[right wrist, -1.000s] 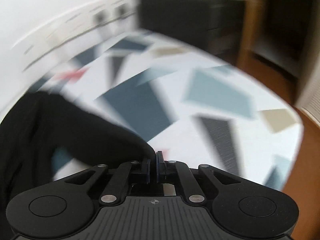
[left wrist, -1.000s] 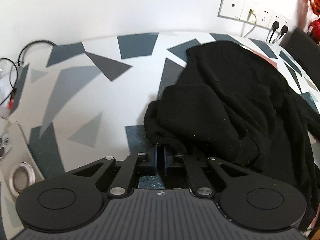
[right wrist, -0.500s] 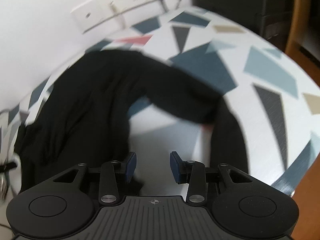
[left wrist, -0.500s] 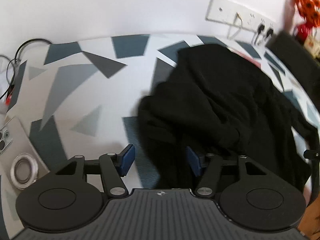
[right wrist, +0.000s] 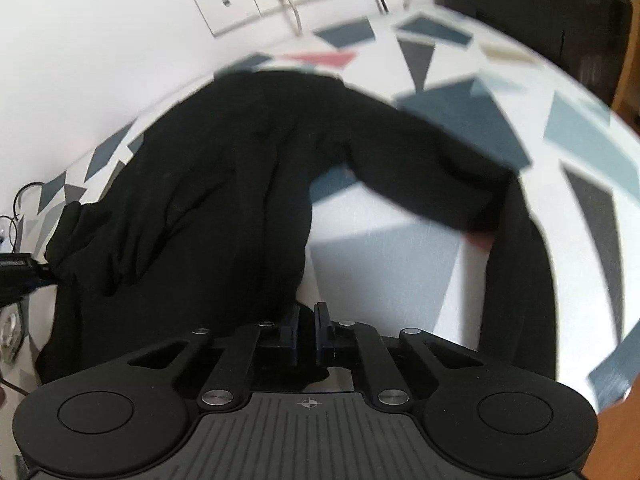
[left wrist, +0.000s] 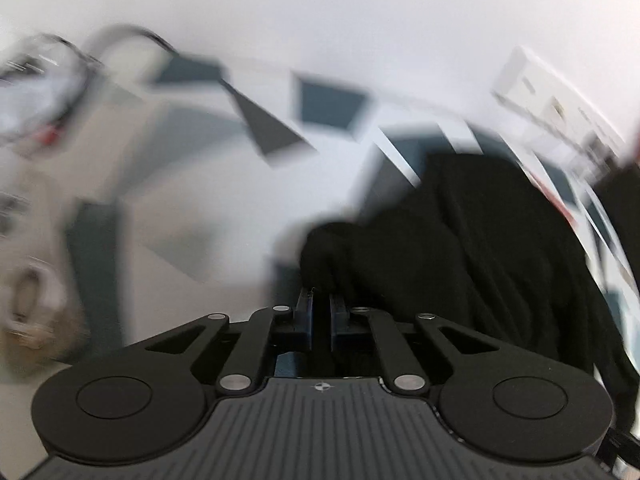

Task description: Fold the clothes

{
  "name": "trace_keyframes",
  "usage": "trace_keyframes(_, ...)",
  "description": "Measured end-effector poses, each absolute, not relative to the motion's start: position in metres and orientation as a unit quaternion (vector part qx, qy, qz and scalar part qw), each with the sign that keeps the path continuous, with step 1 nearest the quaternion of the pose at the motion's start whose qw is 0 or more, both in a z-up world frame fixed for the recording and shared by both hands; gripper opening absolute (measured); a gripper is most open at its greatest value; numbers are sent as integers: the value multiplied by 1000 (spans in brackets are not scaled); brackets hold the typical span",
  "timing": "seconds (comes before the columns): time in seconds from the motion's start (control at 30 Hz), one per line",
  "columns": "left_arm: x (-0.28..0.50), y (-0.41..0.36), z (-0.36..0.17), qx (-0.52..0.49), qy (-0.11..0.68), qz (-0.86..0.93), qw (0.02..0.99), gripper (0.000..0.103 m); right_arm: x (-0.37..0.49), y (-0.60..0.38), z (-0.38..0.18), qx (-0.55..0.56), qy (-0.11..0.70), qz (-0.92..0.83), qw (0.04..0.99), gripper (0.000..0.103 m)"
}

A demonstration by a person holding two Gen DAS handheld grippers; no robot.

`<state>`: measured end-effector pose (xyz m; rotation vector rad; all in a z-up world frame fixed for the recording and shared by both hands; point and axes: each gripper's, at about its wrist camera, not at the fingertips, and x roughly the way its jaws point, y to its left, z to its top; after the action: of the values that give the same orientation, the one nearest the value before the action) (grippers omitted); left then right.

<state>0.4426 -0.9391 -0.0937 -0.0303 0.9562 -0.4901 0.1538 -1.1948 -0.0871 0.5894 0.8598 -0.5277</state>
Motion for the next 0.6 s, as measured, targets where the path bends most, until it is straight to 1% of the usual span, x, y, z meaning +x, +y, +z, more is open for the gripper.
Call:
trace_keyframes(0.07,443,-921,-79,-24,427,-200,881,8,148,-1199,-79,264,397,-266,838,6)
trace_keyframes(0.13,443,-902,-64,-30,405,-171,898,8,137,-1208,-75,274,398,-281,829,5)
trace_keyframes(0.23,442,-879,-57,-26,415,-144,898,8,122,-1217,-73,295,413,-300,808,5)
trace_keyframes(0.33,437,-875,-65,5,443,-125,888,10,110,-1219,-77,318,434,-323,779,6)
trace_keyframes(0.37,434,-877,-69,15,451,-124,884,12,106,-1219,-80,331,439,-330,768,7)
trace_keyframes(0.4,431,-881,-73,24,457,-132,879,20,104,-1220,-82,345,442,-338,756,8)
trace_keyframes(0.43,427,-884,-75,29,459,-143,876,25,103,-1221,-83,351,442,-343,751,13)
trace_keyframes(0.47,423,-889,-76,32,460,-155,874,39,104,-1220,-82,352,440,-346,750,21)
trace_keyframes(0.5,420,-894,-75,35,459,-167,872,53,105,-1219,-81,353,437,-349,750,26)
trace_keyframes(0.53,416,-901,-73,36,453,-182,872,57,106,-1218,-81,353,434,-352,750,32)
trace_keyframes(0.6,405,-915,-66,38,433,-222,873,67,112,-1218,-74,346,422,-348,763,34)
